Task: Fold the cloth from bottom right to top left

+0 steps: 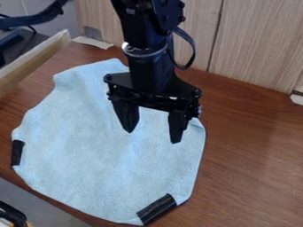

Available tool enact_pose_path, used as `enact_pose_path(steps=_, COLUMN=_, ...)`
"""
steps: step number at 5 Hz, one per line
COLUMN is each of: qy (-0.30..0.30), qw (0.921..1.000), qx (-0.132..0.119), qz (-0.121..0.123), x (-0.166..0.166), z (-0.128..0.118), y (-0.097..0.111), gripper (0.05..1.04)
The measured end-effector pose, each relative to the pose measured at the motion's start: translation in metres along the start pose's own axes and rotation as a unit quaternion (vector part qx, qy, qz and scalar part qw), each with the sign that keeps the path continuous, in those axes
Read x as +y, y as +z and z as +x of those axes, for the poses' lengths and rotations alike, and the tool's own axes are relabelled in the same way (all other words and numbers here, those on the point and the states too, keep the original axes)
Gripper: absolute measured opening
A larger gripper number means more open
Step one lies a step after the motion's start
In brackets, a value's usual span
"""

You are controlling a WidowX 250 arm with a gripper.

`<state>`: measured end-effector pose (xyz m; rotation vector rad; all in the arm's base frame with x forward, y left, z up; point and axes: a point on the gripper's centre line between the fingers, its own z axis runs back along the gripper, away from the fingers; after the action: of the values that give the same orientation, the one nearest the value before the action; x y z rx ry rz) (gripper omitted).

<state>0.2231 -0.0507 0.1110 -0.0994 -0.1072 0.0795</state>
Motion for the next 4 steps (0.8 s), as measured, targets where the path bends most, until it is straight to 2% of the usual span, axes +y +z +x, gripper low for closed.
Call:
enact_pose_path(steps=1, qy=0.003, qw=1.0, qx=0.008, qz=0.002, x=0.001, z=-0.002, y=-0.004, gripper=0.999)
enact_pose_path(steps=2, qy=-0.012, qw=0.9995, qx=0.02, qz=0.022, x=0.001, z=-0.015, y=-0.02, gripper=0.999)
enact_pose_path(steps=3, qy=-0.036, qw=0.9979, qx=0.015, qz=0.052, x=0.002, z=-0.03, y=-0.043, gripper=0.999)
enact_pose_path(steps=4, qy=-0.06, qw=0.9954, qx=0.028, qz=0.069, x=0.0, z=-0.044, y=-0.067, gripper=0.999)
